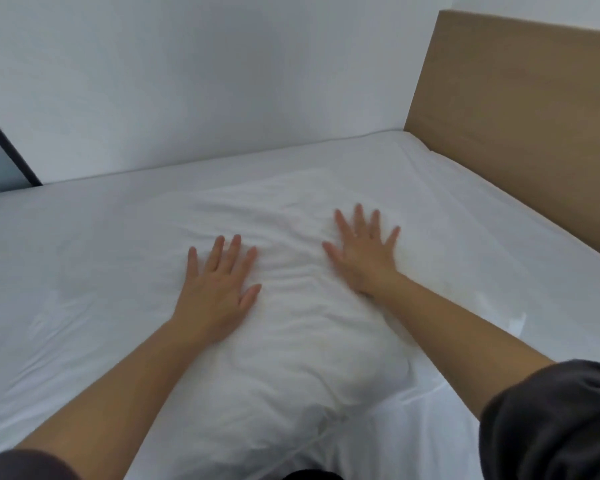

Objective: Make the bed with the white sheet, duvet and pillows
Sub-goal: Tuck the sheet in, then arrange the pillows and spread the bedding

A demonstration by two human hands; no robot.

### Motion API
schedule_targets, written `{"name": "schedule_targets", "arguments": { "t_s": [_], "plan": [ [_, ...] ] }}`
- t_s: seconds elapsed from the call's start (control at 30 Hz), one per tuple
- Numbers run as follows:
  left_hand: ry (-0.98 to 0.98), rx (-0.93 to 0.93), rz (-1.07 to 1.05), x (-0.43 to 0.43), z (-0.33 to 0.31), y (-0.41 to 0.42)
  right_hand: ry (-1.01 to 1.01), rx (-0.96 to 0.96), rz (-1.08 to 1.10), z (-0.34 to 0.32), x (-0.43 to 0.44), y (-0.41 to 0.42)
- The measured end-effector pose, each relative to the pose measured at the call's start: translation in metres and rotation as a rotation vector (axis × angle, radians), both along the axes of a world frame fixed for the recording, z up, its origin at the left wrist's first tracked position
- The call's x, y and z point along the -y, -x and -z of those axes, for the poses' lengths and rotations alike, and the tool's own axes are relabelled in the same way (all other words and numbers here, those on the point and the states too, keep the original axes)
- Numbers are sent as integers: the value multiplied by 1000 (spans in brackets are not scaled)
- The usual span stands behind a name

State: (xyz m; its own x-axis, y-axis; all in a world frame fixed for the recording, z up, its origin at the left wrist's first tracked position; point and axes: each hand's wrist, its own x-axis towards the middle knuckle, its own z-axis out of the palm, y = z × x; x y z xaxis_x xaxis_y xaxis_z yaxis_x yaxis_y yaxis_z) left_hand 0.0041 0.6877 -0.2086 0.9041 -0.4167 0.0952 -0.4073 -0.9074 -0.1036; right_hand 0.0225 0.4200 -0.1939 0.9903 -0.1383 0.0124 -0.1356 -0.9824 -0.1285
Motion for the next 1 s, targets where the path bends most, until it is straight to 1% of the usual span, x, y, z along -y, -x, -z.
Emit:
{"name": "schedule_targets", "arguments": {
  "t_s": [0.07, 0.1, 0.13, 0.17, 0.2, 0.27, 0.3, 0.33, 0.37, 0.4, 0.43, 0.47, 0.5, 0.53, 0.57, 0.6, 0.67, 0.7, 0.73, 0.77, 0.83, 0.9, 0.93, 1.0],
  "plan": [
    [-30, -2, 40, 2, -1, -19, 57, 44, -231, -9, -40, -21],
    [-52, -20, -12, -3, 1, -28, 99, 20, -330, -5, -53, -29],
    [-62, -30, -118, -14, 5, -38, 142, -16, -373, 2, -58, -36],
    [-54, -38, -263, -31, 10, -46, 175, -45, -347, 12, -54, -41],
    [-21, -59, -438, -56, 16, -51, 193, -59, -261, 22, -44, -44],
    [122, -130, -800, -106, 21, -52, 198, -60, -38, 37, -21, -48],
    [193, -158, -930, -121, 17, -50, 197, -70, 57, 39, -16, -50],
    [232, -151, -985, -126, 14, -52, 181, -79, 121, 37, -18, -53],
    [247, -111, -959, -120, 11, -55, 145, -62, 138, 34, -30, -59],
    [268, -66, -864, -104, 7, -60, 85, -26, 106, 29, -49, -66],
    [285, -43, -715, -83, 4, -65, 17, 13, 17, 24, -71, -72],
    [279, -37, -531, -62, 3, -68, -29, 42, -121, 21, -92, -75],
    [243, -33, -359, -45, 7, -68, -32, 43, -268, 22, -107, -75],
    [188, -31, -258, -38, 14, -68, 10, 20, -374, 26, -111, -76],
    [139, -41, -258, -43, 20, -70, 64, -15, -405, 29, -102, -80],
    [119, -74, -352, -59, 24, -73, 114, -57, -350, 32, -85, -84],
    [171, -112, -619, -102, 29, -79, 194, -120, -135, 36, -45, -92],
    [204, -154, -704, -116, 25, -81, 230, -141, -59, 32, -33, -96],
    [227, -187, -724, -124, 20, -86, 231, -150, -32, 27, -30, -102],
    [238, -184, -684, -122, 12, -92, 201, -133, -55, 20, -37, -111],
    [262, -113, -550, -102, -2, -108, 151, -58, -191, 8, -68, -130],
    [266, -76, -461, -84, -8, -125, 181, 2, -297, 5, -88, -146],
    [251, -86, -457, -81, -4, -132, 208, 5, -300, 10, -87, -153],
    [206, -125, -513, -86, 16, -138, 228, -22, -220, 33, -71, -160]
  ]
}}
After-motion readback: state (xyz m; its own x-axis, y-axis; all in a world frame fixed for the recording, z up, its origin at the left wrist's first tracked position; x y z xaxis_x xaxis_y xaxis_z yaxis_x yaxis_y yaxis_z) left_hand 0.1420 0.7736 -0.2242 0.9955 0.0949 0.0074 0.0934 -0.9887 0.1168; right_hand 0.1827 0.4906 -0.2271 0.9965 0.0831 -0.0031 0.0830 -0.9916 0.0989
